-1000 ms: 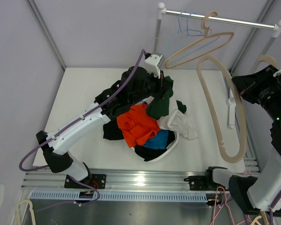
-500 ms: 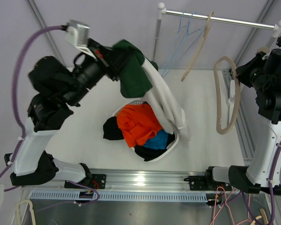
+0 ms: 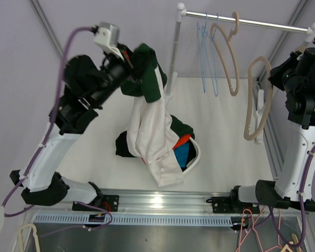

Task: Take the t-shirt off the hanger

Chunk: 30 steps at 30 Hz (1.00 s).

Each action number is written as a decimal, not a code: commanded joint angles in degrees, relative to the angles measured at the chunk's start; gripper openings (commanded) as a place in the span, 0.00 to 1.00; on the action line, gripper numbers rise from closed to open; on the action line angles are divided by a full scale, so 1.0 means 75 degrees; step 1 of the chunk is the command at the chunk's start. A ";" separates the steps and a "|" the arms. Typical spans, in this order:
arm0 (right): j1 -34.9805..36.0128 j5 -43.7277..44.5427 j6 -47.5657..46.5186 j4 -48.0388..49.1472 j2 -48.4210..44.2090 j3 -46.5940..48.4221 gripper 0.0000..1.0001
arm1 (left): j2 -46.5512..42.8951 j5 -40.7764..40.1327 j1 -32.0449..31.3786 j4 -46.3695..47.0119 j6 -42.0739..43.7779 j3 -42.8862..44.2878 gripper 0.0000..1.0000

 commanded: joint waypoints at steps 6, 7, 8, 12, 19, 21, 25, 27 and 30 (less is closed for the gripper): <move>-0.0175 -0.0016 -0.0681 0.1310 0.0761 0.0594 0.00 | -0.3081 -0.0686 -0.0426 0.3253 -0.2399 -0.8261 0.01; -0.0187 -0.0004 -0.0776 0.1380 0.1098 0.0735 0.00 | -0.3152 -0.0805 -0.0556 0.3396 -0.2551 -0.9272 0.01; -0.0198 -0.0004 -0.0858 0.1393 0.1299 0.0910 0.00 | -0.3048 -0.0887 -0.0650 0.3514 -0.2854 -1.0048 0.01; -0.0210 -0.0437 -0.1432 0.1918 0.2015 0.1416 0.00 | -0.1960 -0.0607 -0.0745 0.3760 -0.3594 -1.1273 0.01; -0.0620 -0.2182 -0.2147 0.3021 0.2402 0.1404 0.00 | 0.0454 0.0259 -0.0745 0.4124 -0.4181 -1.0959 0.02; -0.0655 -0.2464 -0.2288 0.3068 0.2647 0.1708 0.00 | 0.0818 0.0470 -0.0756 0.4101 -0.4182 -1.0713 0.04; -0.0667 -0.2840 -0.2441 0.3220 0.2953 0.1967 0.00 | 0.0739 0.0297 -0.0827 0.4323 -0.4065 -1.0840 0.65; -0.0656 -0.3027 -0.2429 0.3501 0.3058 0.1932 0.00 | 0.0294 0.0084 -0.0897 0.4253 -0.3948 -1.0946 0.97; -0.0644 -0.3156 -0.2359 0.3643 0.3281 0.2060 0.00 | -0.0444 -0.0056 -0.0909 0.4079 -0.3714 -1.0993 0.99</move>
